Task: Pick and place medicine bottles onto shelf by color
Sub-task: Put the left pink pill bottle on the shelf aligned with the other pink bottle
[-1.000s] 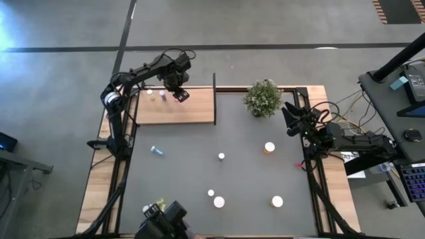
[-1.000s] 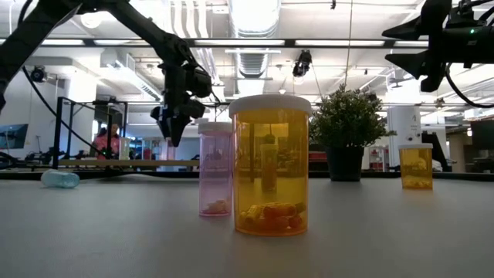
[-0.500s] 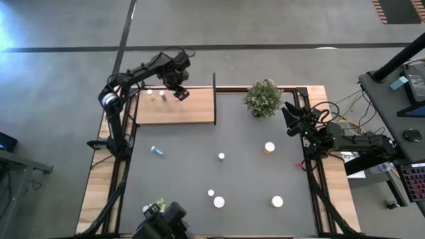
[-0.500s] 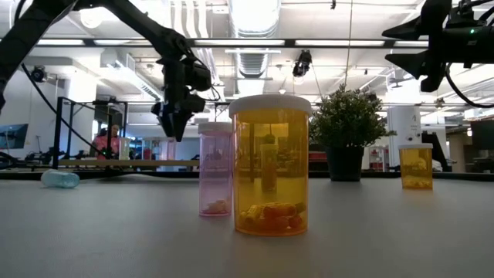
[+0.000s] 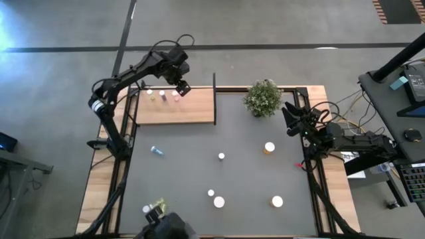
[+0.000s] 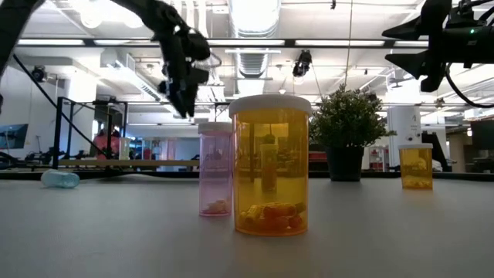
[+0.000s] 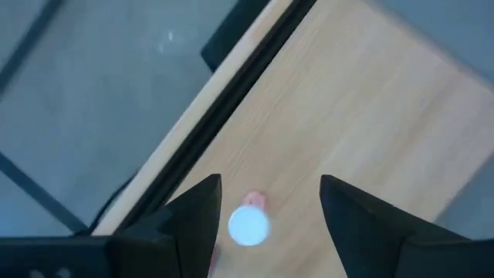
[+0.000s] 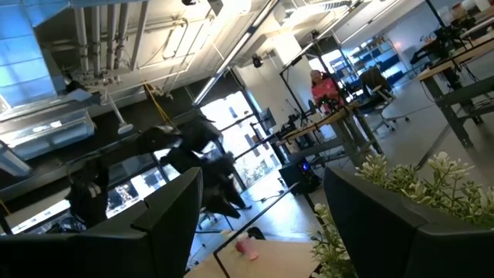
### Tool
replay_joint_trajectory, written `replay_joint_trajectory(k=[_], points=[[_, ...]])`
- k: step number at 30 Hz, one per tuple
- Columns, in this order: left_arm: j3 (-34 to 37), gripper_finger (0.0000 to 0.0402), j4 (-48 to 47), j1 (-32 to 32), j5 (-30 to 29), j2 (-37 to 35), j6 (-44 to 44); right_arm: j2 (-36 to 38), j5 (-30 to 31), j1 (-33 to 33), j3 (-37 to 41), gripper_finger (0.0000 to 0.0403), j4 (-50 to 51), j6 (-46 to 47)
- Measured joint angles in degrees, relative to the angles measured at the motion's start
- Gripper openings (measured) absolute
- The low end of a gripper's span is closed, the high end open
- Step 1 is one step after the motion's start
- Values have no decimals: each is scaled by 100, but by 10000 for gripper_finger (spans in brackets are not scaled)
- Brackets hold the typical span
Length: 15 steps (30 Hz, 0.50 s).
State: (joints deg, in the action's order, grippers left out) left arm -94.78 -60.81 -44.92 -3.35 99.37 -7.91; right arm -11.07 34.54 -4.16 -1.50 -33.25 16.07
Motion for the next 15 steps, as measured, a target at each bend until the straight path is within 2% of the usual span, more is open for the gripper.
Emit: replay_joint_trajectory(k=[3, 7, 11, 15], points=[[4, 204, 76, 336, -7, -287, 266, 0, -1, 0, 0, 260, 0, -2], [69, 203, 30, 996, -268, -731, 1115, 0, 0, 2, 0, 260, 0, -2], [233, 203, -11, 1761, -860, -1242, 2234, -2, -1, 2, 0, 260, 0, 0], [428, 203, -266, 2486, -1252, -1553, 3768, 0, -2, 1, 0, 260, 2, -1]])
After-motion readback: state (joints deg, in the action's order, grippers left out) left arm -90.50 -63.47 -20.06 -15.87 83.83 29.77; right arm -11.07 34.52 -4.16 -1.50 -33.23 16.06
